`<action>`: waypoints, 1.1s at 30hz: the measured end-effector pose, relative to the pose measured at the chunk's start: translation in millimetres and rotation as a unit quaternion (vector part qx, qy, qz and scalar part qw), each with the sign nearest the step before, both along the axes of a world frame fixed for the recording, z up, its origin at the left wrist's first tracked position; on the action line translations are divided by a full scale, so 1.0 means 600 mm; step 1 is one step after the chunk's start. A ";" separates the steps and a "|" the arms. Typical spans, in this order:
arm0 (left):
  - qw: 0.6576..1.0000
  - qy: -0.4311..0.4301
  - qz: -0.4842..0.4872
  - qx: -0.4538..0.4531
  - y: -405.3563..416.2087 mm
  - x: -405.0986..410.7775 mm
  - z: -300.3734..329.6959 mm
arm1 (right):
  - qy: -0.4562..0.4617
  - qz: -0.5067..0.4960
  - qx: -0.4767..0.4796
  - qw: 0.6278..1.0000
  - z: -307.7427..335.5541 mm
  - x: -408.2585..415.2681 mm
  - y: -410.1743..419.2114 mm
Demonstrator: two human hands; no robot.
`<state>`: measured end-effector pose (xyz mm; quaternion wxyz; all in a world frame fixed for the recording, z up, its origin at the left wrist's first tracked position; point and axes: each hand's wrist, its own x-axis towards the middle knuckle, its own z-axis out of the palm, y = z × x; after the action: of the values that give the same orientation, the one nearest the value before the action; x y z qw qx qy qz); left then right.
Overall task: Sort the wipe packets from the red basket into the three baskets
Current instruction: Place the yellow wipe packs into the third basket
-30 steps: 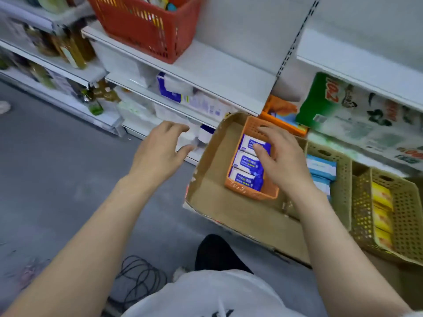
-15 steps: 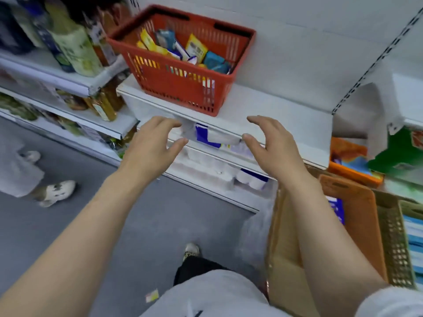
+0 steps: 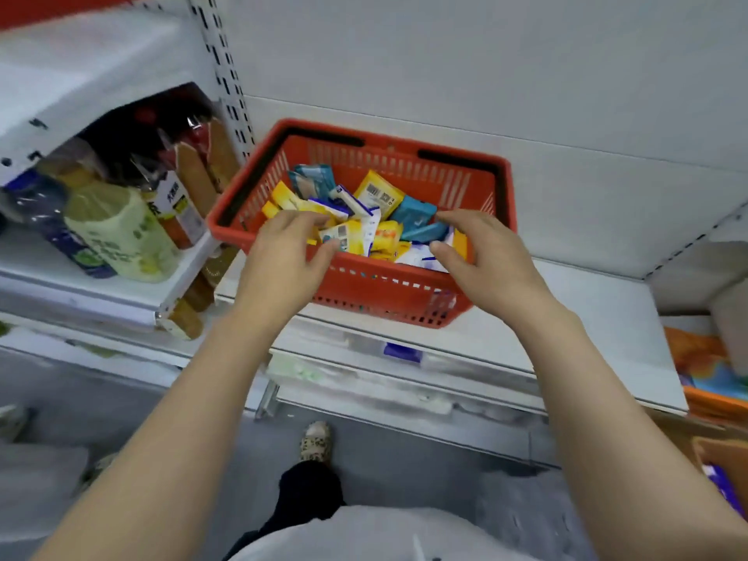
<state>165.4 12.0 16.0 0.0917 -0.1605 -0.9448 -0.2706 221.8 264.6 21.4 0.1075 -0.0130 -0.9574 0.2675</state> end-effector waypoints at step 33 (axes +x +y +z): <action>0.947 -0.312 -0.066 -0.030 0.007 -0.350 -0.037 | -0.134 -0.084 0.035 0.987 -0.114 -0.391 -0.070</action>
<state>-44.7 15.9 -6.5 -0.2304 -0.1333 -0.9211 -0.2841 -12.7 222.9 -46.9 0.0007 -0.1256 -0.9674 0.2198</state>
